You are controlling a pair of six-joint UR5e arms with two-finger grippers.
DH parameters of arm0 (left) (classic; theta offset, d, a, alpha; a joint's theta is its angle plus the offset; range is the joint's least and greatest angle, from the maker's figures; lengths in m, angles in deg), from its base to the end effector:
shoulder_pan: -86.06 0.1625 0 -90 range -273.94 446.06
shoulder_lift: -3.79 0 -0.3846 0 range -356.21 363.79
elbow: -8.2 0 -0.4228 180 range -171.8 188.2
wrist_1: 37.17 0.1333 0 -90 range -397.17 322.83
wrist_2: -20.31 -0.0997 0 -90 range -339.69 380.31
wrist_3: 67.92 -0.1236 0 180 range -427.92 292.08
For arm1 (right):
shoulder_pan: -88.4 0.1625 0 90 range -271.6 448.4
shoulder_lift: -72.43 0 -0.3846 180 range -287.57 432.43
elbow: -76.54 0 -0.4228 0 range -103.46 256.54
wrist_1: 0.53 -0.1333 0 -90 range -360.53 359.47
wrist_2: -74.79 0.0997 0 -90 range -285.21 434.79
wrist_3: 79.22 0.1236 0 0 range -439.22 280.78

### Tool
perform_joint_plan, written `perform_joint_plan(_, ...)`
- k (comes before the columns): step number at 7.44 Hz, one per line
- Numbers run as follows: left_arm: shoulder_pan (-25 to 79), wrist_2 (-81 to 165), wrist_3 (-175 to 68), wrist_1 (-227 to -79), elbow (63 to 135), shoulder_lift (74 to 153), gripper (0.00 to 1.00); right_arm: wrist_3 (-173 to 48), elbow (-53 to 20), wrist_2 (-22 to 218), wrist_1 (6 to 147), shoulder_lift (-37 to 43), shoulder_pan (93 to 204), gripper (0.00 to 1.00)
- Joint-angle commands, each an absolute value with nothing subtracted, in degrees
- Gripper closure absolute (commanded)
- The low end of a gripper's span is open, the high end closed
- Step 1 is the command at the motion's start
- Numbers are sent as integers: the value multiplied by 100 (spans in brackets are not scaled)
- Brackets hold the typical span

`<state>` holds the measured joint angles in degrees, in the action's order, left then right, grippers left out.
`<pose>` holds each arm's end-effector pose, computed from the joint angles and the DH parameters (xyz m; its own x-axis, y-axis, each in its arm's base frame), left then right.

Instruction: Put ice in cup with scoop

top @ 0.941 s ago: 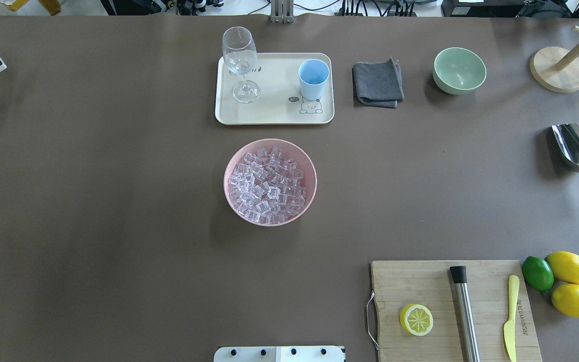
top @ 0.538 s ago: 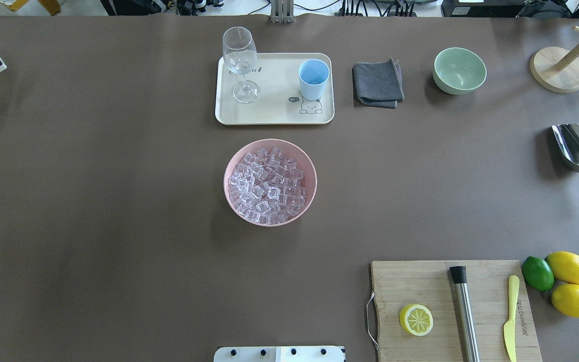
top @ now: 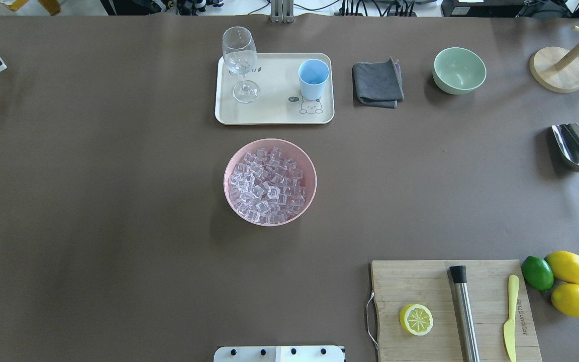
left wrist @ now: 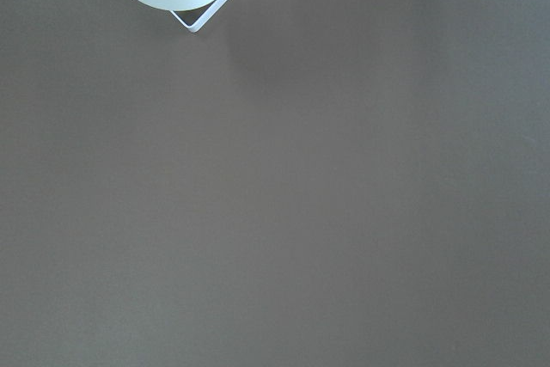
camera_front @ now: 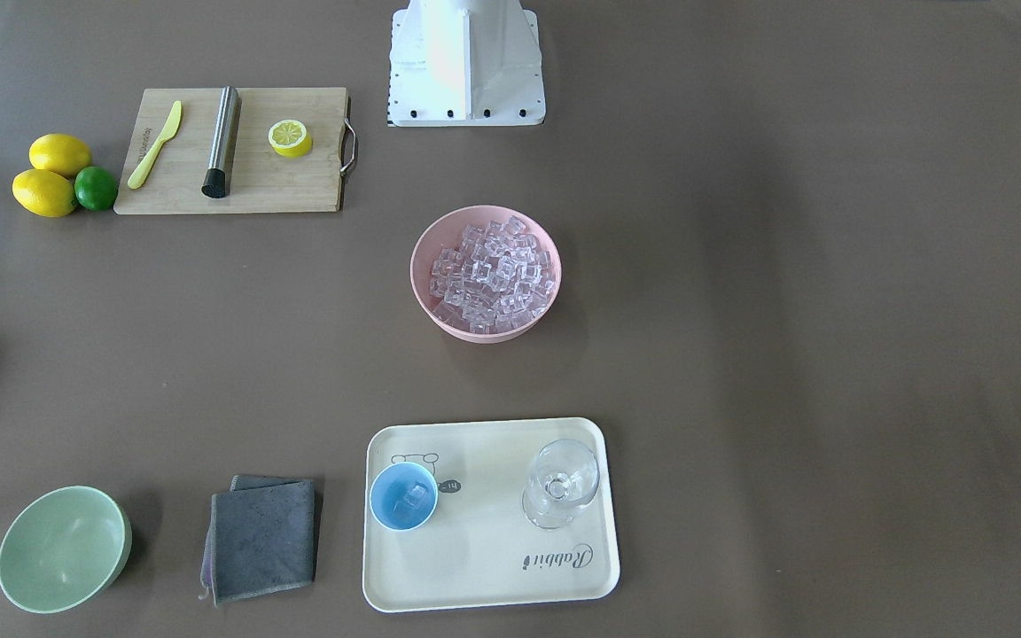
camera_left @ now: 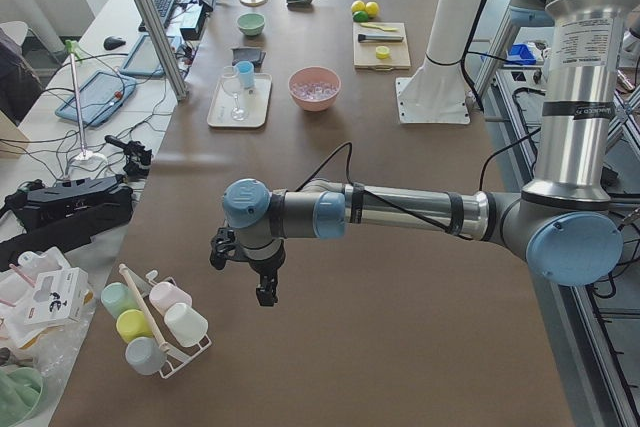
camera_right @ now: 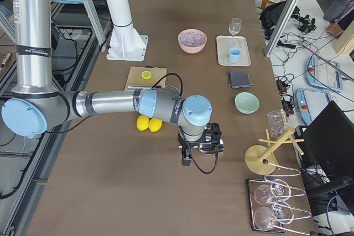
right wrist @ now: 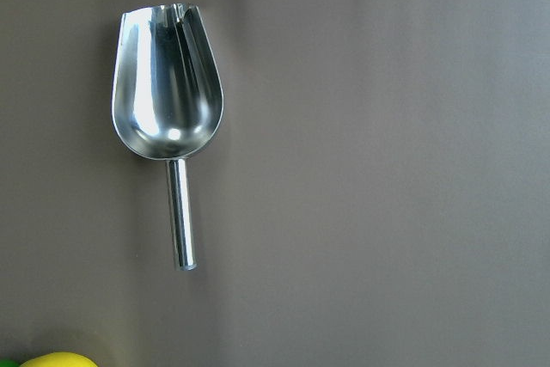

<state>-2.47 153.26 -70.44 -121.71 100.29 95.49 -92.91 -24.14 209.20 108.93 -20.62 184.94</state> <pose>-0.0355 -0.5314 0.6123 0.7304 0.0429 -0.6817 -0.0578 0.9983 0.0008 0.1010 -0.4696 0.5973 0.7000 -0.0126 0.7140 0.0558 0.9978 -0.0371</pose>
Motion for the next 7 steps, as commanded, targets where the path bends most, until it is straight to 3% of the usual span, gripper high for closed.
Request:
perform_joint_plan(1,-69,15329,-7038,-12172,10031,9625,2,-9267,-2419,20821,10881,-2073,18534,0)
perform_joint_plan(7,-51,15320,-7046,-12163,10031,9625,1,-9258,-2603,20768,10890,-2073,18534,0)
